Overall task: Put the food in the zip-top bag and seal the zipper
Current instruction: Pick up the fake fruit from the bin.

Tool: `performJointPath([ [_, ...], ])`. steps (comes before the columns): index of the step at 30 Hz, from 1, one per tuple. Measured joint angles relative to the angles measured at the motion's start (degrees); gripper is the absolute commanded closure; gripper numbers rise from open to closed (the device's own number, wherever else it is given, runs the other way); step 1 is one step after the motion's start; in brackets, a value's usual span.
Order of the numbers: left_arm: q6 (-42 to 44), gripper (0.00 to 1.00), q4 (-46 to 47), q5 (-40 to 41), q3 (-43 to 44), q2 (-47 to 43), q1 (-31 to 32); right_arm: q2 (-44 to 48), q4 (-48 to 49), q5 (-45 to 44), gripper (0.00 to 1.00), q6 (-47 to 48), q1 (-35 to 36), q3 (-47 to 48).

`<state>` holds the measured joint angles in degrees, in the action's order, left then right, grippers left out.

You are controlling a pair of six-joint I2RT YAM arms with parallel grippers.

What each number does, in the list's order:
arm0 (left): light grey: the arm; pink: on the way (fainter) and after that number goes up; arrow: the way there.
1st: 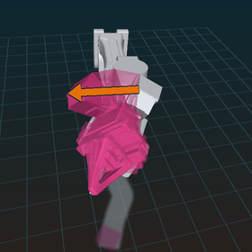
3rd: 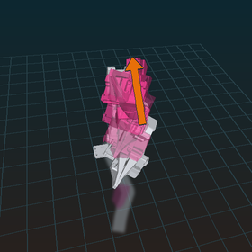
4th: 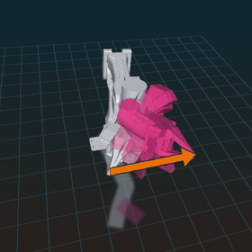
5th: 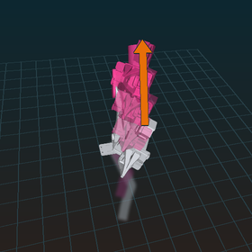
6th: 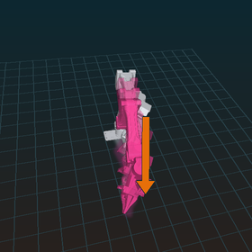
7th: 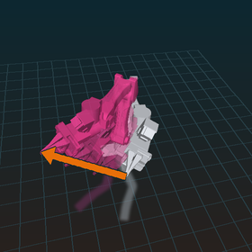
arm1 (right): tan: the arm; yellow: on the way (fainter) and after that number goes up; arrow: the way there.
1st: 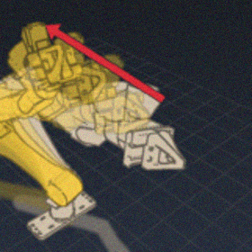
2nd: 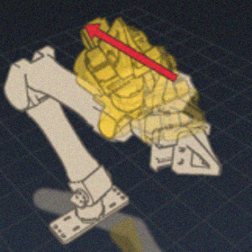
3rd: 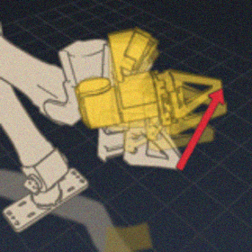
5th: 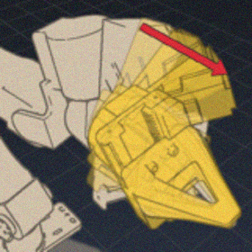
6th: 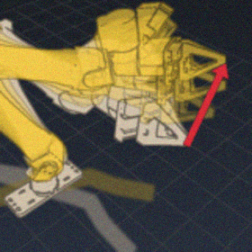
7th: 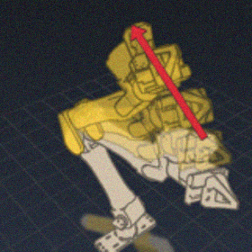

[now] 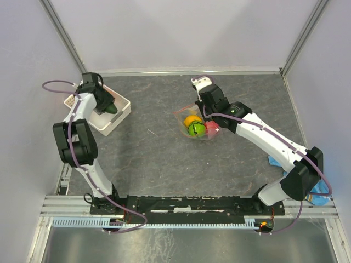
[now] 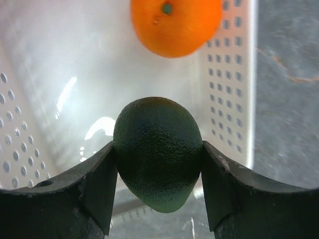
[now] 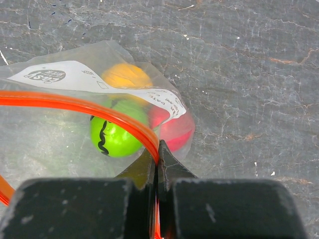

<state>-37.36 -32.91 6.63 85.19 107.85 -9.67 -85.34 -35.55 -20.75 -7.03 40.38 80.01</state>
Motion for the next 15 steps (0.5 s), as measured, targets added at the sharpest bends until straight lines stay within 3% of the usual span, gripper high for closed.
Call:
performJointPath([
  [15, -1.73, 0.61, 4.52, -12.76, -12.48, -22.95, 9.35, 0.0, 0.42, 1.44, 0.98, -0.2, 0.0, -0.02],
])
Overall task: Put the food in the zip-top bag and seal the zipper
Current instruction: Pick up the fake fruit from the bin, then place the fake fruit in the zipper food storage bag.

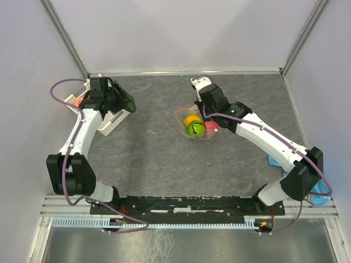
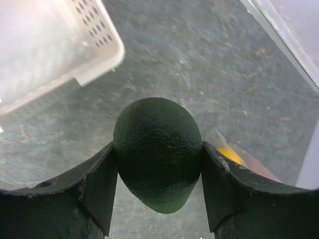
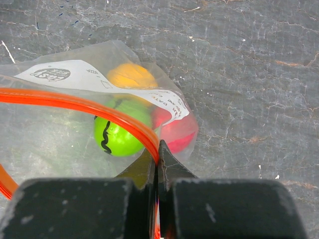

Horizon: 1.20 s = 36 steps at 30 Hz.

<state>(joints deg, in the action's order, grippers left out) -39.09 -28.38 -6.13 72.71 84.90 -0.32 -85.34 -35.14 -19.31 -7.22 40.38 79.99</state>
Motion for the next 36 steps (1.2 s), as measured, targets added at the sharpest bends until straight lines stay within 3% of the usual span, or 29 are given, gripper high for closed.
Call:
performJointPath([
  [13, -2.78, 0.61, 5.4, -3.52, -11.45, -14.84, 18.25, 0.0, 0.57, 1.11, 0.98, -0.39, 0.0, -0.24],
  [23, -2.05, 0.61, 21.68, -1.2, -21.09, -24.5, 31.85, 0.0, 0.9, 1.55, 0.98, -0.61, 0.0, -0.48],
  [31, 15.78, 0.64, 35.58, 0.46, -26.12, -23.58, 43.8, 0.0, 0.96, 1.75, 0.98, -0.66, 0.0, -0.61],
  [36, 28.79, 0.64, 46.53, -1.18, -31.17, -23.54, 46.64, 0.0, 1.18, 1.77, 0.98, -0.68, 0.0, -0.76],
])
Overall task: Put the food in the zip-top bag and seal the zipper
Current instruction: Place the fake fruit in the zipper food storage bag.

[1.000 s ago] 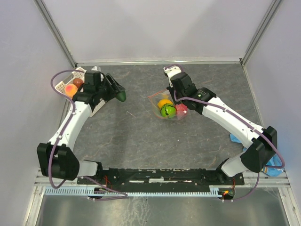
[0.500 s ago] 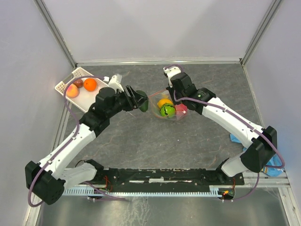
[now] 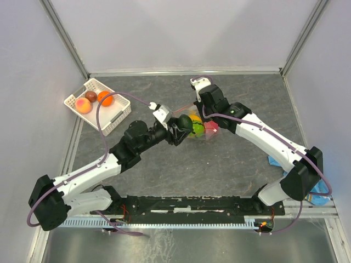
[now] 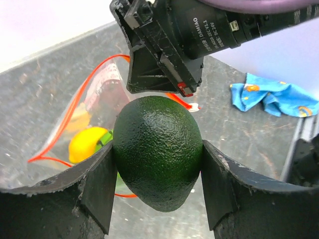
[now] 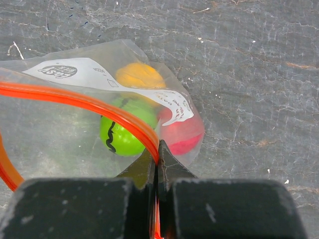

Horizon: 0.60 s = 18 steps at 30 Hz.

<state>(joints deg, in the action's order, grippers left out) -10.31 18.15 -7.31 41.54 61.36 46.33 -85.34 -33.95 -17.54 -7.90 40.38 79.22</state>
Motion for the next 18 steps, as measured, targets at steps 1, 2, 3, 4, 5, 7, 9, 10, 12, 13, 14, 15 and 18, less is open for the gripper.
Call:
performJointPath([
  [1, 2.1, 0.64, 1.66, -0.46, -0.76, 0.09, -0.02, 0.0, 0.04, 0.02, 0.98, 0.0, 0.0, 0.0],
  [2, 5.09, 0.63, 3.61, -1.03, -1.53, 0.42, -0.02, 0.0, 0.07, 0.04, 0.98, 0.0, 0.0, 0.0],
  [3, 7.15, 0.63, 4.52, -1.55, -1.77, 0.81, -0.02, 0.0, 0.07, 0.07, 0.98, -0.02, 0.0, 0.0],
  [4, 9.64, 0.62, 5.51, -2.23, -1.84, 1.46, -0.02, 0.0, 0.07, 0.15, 0.98, 0.0, 0.0, 0.0],
  [5, 11.61, 0.61, 6.23, -2.56, -1.86, 2.01, 0.0, 0.0, 0.07, 0.17, 0.98, -0.02, 0.0, -0.02],
  [7, 16.22, 0.6, 7.37, -3.63, -1.86, 3.19, 0.0, 0.0, 0.09, 0.2, 0.98, -0.13, 0.0, -0.11],
  [9, 20.39, 0.6, 8.24, -4.22, -1.86, 4.28, 0.0, 0.02, 0.11, 0.2, 0.98, -0.17, 0.0, -0.2],
  [10, 22.34, 0.6, 8.61, -4.52, -1.86, 4.85, -0.02, 0.04, 0.09, 0.2, 0.98, -0.17, 0.0, -0.24],
  [12, 25.57, 0.59, 9.05, -4.85, -1.86, 5.81, -0.02, 0.15, 0.09, 0.2, 0.98, -0.17, 0.0, -0.33],
  [13, 27.12, 0.59, 9.31, -4.85, -1.88, 6.23, 0.0, 0.2, 0.11, 0.17, 0.98, -0.17, 0.0, -0.33],
  [14, 29.0, 0.59, 9.7, -4.81, -1.92, 6.67, 0.0, 0.24, 0.09, 0.17, 0.98, -0.17, 0.0, -0.33],
  [15, 30.32, 0.58, 10.1, -4.79, -2.08, 6.97, 0.0, 0.26, 0.09, 0.17, 0.98, -0.17, 0.0, -0.35],
  [18, 33.73, 0.55, 11.63, -4.68, -2.4, 8.17, 0.0, 0.33, 0.09, 0.17, 0.98, -0.17, 0.0, -0.35],
])
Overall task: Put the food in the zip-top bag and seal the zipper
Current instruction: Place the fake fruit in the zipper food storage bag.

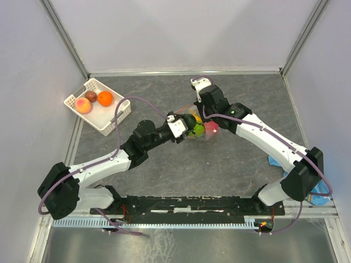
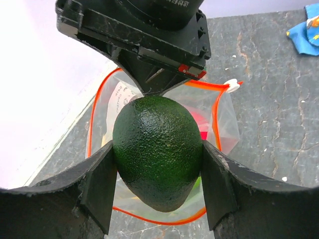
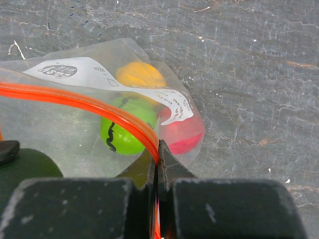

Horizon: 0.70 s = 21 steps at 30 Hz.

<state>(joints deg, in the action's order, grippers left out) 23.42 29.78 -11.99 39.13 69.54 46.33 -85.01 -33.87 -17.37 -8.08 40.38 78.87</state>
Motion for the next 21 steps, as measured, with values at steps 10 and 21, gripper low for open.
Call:
performJointPath([
  [10, 4.59, 0.48, 4.96, 1.42, -0.33, 5.9, -0.02, 0.0, 0.0, 0.0, 0.98, 0.0, 0.0, -0.02],
  [21, 6.25, 0.32, 9.77, 4.76, -0.44, 10.16, -0.63, 0.0, 0.0, 0.0, 0.98, 0.0, 0.0, -0.04],
])
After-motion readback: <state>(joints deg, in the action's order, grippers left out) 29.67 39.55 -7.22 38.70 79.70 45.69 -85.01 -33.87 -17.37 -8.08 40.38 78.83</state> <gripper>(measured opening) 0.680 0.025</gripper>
